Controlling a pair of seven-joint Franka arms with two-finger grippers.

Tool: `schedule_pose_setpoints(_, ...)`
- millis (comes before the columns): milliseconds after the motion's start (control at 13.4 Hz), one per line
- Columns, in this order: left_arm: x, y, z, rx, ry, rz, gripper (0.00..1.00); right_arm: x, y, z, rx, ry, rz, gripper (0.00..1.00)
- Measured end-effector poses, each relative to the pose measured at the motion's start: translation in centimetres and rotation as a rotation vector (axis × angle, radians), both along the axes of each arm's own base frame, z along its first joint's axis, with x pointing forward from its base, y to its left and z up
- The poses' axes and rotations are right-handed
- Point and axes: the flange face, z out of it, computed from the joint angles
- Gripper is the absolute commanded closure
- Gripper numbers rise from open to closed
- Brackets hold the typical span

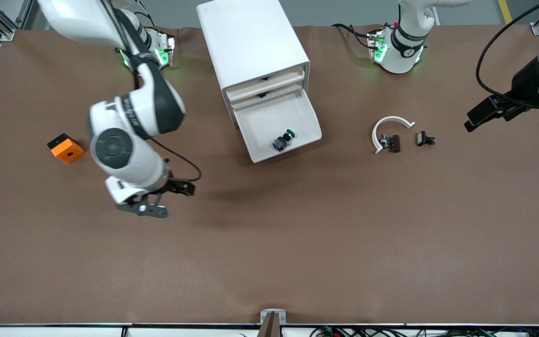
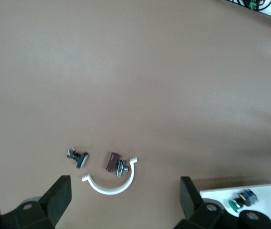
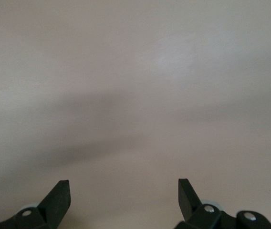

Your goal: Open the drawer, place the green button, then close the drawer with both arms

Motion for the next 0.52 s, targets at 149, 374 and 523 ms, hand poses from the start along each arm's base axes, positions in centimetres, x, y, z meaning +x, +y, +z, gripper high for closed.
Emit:
schedule_pose_setpoints(149, -1.0, -2.9, -2.9, 0.012, -0.008, -0.054, 0.00, 0.4, -4.9, 2.5, 0.005, 0.018, 0.033, 0.00)
schedule_pose_setpoints(374, -2.0, -7.0, -6.9, 0.024, -0.011, -0.123, 0.00, 0.3, -10.7, 5.5, 0.016, 0.030, 0.050, 0.00)
schedule_pose_setpoints(523, -2.3, -8.5, -10.3, 0.021, -0.023, -0.144, 0.00, 0.1, -13.9, 7.0, 0.022, 0.031, 0.056, 0.00)
